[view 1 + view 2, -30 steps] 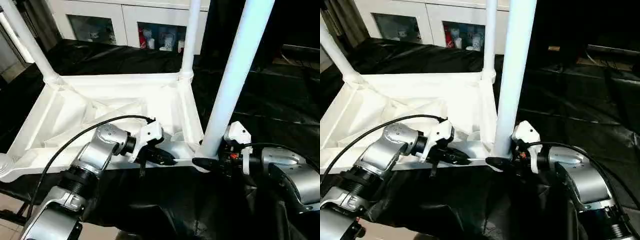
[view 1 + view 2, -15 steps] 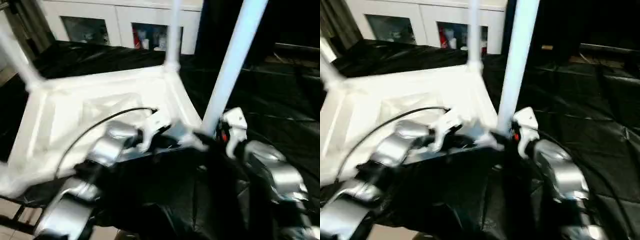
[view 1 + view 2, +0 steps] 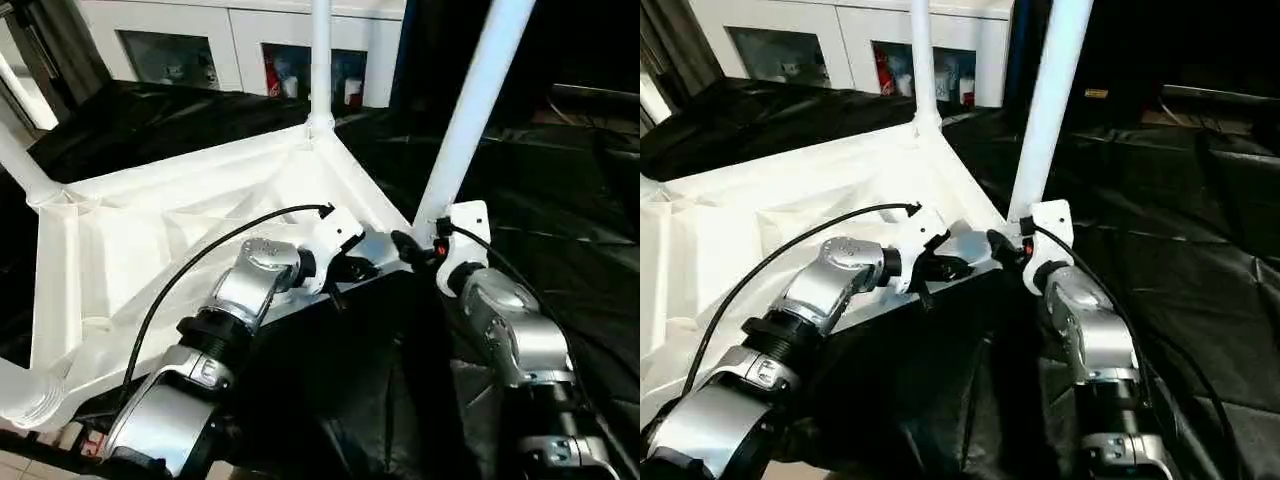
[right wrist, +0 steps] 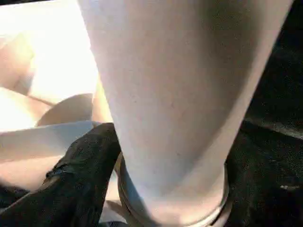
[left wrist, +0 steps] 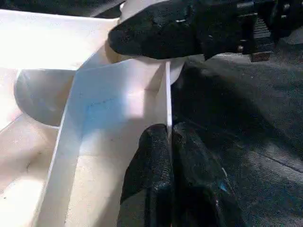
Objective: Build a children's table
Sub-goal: Rotate leg to tighten
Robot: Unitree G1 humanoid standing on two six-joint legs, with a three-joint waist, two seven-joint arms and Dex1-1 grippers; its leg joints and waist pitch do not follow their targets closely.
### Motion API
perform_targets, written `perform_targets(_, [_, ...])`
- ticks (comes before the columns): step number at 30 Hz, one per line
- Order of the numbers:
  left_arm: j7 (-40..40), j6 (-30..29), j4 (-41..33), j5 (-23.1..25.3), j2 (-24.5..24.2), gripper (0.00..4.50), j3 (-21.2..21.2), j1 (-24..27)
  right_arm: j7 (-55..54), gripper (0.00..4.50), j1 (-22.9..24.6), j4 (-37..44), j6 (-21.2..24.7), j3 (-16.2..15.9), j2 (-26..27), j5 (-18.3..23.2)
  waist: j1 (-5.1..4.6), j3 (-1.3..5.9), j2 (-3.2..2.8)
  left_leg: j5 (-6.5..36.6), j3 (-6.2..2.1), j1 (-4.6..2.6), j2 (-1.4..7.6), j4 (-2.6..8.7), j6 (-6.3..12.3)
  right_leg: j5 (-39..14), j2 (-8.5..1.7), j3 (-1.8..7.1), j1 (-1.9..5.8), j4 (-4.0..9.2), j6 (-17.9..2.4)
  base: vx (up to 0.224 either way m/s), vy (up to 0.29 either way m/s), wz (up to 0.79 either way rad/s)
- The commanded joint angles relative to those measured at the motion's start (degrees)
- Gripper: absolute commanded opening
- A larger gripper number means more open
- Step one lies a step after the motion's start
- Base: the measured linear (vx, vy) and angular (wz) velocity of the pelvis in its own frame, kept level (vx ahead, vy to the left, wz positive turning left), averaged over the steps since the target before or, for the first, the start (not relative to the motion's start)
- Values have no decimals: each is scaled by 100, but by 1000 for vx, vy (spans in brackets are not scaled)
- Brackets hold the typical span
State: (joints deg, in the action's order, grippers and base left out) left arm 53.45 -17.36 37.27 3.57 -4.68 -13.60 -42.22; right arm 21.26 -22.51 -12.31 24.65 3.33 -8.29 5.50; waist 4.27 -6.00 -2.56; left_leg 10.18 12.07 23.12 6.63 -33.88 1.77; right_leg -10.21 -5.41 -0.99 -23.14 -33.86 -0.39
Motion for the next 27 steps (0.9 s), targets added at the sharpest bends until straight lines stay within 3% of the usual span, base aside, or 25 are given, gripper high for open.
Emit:
perform_targets(1, [612,285,-474,-277,136,0,-357,17,1119,366,148,268,139,-949,-26,354,7,407,70,1425,-344,-199,644,518,258,-899,-446,194,201,377,-1391,0,0,0])
perform_targets(7, [1329,435,-810,-387,-216,0,-541,254,2409,366,466,949,149,-1288,-847,644,62,393,59,1379,-330,-199,676,508,394,-850,-457,208,196,373,-1462,0,0,0])
perform_targets(8, [1564,460,-913,-425,-341,0,-580,316,2843,366,588,1176,151,-1360,-1169,723,73,393,61,1418,-330,-207,675,510,382,-907,-451,202,192,377,-1455,0,0,0])
perform_targets(14, [2349,378,-1344,-660,-717,0,-660,492,3747,366,797,1588,297,-1395,-1789,1006,100,366,66,1620,-331,-207,702,539,280,-1263,-465,211,180,387,-1462,0,0,0])
perform_targets(27, [2692,260,-1620,-686,-923,0,-762,644,4199,270,875,1766,519,-1543,-1981,1188,143,401,83,1502,-331,-212,699,520,211,-1283,-486,215,167,381,-1500,0,0,0])
